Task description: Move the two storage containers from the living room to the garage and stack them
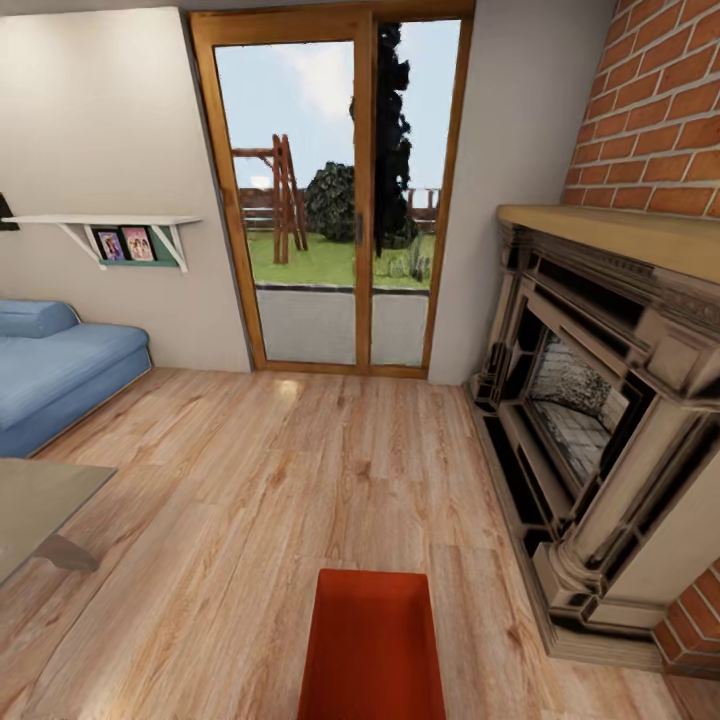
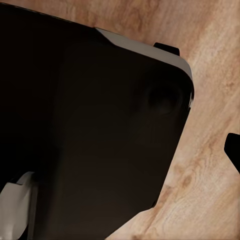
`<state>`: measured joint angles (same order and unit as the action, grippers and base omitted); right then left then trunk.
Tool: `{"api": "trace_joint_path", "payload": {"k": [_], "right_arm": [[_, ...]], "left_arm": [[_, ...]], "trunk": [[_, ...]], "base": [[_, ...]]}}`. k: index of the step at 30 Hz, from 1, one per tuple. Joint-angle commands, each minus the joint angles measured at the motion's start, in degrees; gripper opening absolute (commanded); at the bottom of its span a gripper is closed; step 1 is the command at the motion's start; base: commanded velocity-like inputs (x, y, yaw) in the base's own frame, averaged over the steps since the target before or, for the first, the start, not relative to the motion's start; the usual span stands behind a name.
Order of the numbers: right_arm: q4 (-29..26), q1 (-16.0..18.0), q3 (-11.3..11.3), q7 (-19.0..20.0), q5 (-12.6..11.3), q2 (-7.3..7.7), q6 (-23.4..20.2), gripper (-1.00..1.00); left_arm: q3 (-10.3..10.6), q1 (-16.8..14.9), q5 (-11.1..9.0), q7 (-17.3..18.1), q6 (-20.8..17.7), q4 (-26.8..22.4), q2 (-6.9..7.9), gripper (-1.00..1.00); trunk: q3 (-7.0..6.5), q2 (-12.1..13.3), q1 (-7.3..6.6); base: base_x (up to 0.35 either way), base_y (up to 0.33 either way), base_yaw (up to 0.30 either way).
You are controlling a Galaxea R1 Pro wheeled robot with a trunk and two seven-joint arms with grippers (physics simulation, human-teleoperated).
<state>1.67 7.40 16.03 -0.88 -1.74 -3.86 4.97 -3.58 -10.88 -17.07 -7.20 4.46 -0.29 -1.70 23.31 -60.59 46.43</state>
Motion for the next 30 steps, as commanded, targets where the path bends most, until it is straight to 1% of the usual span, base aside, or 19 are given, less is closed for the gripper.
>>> {"api": "trace_joint_path", "payload": {"k": [1, 8, 30], "right_arm": [[0.18, 0.07, 0.32, -0.09, -0.18, -0.04, 0.32, 1.0], [0.18, 0.07, 0.32, -0.3, -0.37, 0.12, 0.71, 1.0], [0.18, 0.07, 0.32, -0.35, -0.54, 0.18, 0.4, 1.0]], "left_arm": [[-0.36, -0.03, -0.14, -0.1, 0.2, 0.03, -0.03, 1.0], [-0.57, -0.02, -0.6, -0.06, 0.12, 0.18, -0.19, 1.0], [-0.64, -0.02, -0.86, -0.1, -0.11, 0.29, -0.06, 1.0]], "trunk": [[0.07, -0.04, 0.0], [0.31, -0.04, 0.0], [2.31, -0.04, 0.0]], "base": [[0.0, 0.0, 0.033], [0.0, 0.0, -0.012], [0.0, 0.0, -0.011]]}}
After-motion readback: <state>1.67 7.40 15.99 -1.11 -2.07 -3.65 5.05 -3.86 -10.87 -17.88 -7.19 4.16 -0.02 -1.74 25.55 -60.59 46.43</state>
